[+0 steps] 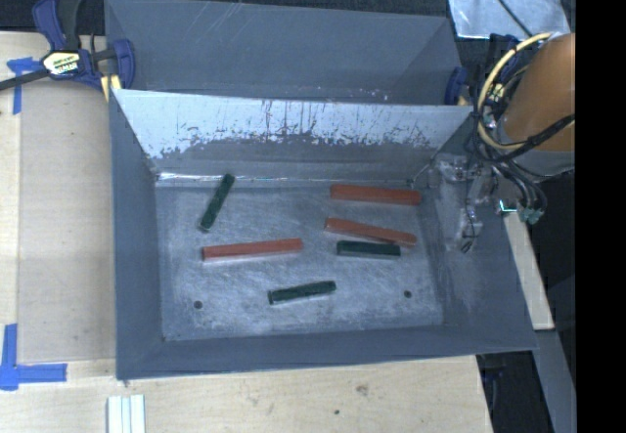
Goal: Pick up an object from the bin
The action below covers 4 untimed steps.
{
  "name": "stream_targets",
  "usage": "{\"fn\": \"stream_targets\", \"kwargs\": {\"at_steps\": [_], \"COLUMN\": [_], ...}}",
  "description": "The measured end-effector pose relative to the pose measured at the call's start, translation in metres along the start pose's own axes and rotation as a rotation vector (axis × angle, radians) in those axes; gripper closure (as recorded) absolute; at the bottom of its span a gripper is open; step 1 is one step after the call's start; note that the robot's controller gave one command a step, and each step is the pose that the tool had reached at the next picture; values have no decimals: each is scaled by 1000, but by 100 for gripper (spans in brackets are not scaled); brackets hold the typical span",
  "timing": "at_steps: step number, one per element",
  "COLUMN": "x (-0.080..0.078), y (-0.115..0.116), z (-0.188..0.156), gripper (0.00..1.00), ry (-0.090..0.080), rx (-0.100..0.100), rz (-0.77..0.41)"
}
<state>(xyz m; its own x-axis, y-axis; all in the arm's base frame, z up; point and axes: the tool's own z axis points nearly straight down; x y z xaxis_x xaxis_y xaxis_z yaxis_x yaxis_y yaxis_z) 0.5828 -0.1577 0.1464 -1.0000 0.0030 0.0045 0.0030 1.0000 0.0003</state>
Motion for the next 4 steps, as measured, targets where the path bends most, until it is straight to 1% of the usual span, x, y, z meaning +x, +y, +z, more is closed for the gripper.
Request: {"fn": "stream_targets", "kwargs": {"at_steps": [1,2,3,4], "x": [-28,-31,2,1], "y": [65,61,52,53], "z": [80,72,49,51], "gripper": [0,100,100,0], "ry": [-1,-12,-6,-6], "rx": [-1,1,0,1], "rz": [30,33,89,87]}}
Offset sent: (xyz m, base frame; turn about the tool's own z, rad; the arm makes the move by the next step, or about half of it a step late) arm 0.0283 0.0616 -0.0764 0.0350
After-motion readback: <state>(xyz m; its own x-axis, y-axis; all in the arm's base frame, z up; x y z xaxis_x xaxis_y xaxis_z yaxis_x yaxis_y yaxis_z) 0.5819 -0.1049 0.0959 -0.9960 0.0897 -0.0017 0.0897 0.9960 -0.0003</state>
